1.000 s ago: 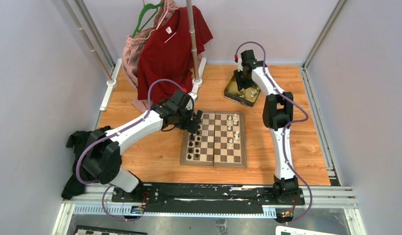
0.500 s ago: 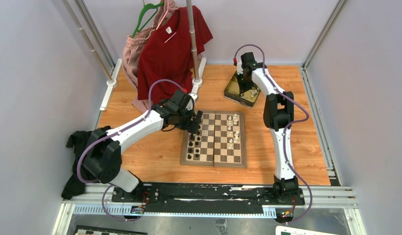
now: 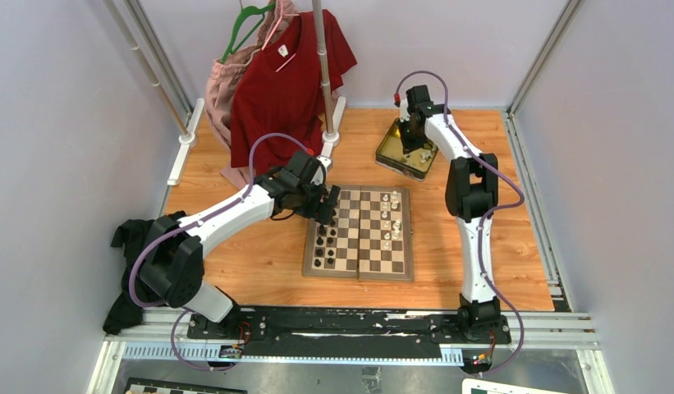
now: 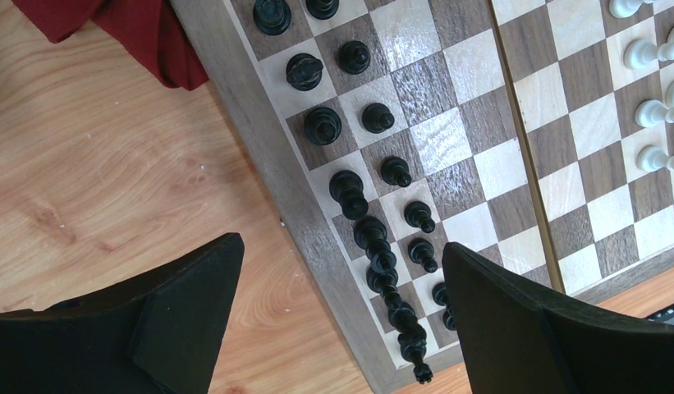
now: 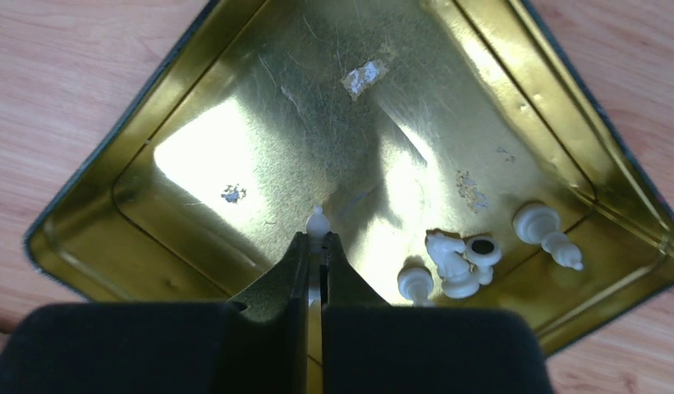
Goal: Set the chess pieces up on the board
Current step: Pick up the chess piece from the storage box, then place the chess piece on the chessboard.
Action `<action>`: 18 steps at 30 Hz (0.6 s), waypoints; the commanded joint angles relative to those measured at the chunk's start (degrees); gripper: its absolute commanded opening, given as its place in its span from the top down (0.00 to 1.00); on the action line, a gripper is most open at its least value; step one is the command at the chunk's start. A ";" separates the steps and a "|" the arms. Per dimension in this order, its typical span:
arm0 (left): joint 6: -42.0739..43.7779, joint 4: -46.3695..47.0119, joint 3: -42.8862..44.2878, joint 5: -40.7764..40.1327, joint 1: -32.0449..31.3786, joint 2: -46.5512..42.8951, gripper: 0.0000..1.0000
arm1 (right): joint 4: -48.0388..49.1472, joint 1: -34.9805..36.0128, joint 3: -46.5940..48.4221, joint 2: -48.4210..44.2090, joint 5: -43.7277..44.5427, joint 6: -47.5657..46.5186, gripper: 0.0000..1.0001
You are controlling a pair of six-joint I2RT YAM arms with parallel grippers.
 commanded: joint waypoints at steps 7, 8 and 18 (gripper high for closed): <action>-1.26 2.15 1.66 2.15 0.29 -2.87 0.03 | 6.24 1.06 -8.14 -13.91 -3.14 10.64 1.00; -1.49 2.47 1.64 2.49 0.32 -3.17 0.03 | 6.58 1.18 -9.44 -15.31 -3.54 11.86 1.00; -5.61 6.85 -2.62 5.78 0.29 -9.12 0.03 | 18.52 6.24 -37.10 -39.09 -8.30 17.68 1.00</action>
